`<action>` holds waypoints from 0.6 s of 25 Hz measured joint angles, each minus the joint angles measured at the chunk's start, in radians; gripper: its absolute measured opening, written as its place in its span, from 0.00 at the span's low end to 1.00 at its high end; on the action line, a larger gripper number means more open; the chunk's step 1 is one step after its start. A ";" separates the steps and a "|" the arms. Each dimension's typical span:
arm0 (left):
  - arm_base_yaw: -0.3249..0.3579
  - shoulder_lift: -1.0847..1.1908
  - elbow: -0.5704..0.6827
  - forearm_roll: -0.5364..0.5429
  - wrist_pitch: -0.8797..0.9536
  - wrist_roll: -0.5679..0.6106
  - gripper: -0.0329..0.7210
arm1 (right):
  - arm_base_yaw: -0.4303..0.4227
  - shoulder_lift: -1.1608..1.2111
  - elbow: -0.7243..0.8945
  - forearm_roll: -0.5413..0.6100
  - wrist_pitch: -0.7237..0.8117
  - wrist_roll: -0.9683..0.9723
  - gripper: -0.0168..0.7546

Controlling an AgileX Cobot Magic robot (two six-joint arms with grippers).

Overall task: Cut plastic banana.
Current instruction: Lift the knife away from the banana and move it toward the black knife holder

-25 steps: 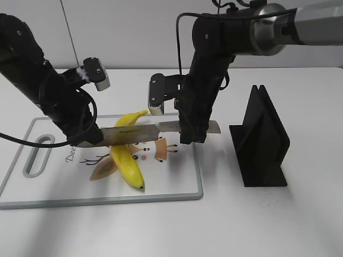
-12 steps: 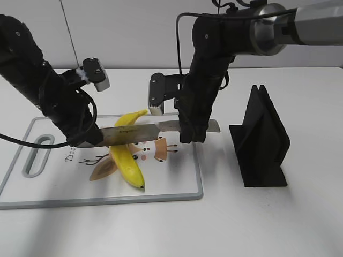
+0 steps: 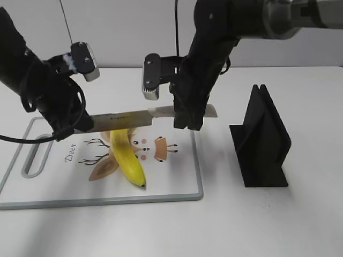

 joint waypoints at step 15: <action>0.010 -0.164 0.003 0.013 0.023 -0.043 0.55 | -0.001 -0.137 -0.004 -0.008 0.156 0.036 0.26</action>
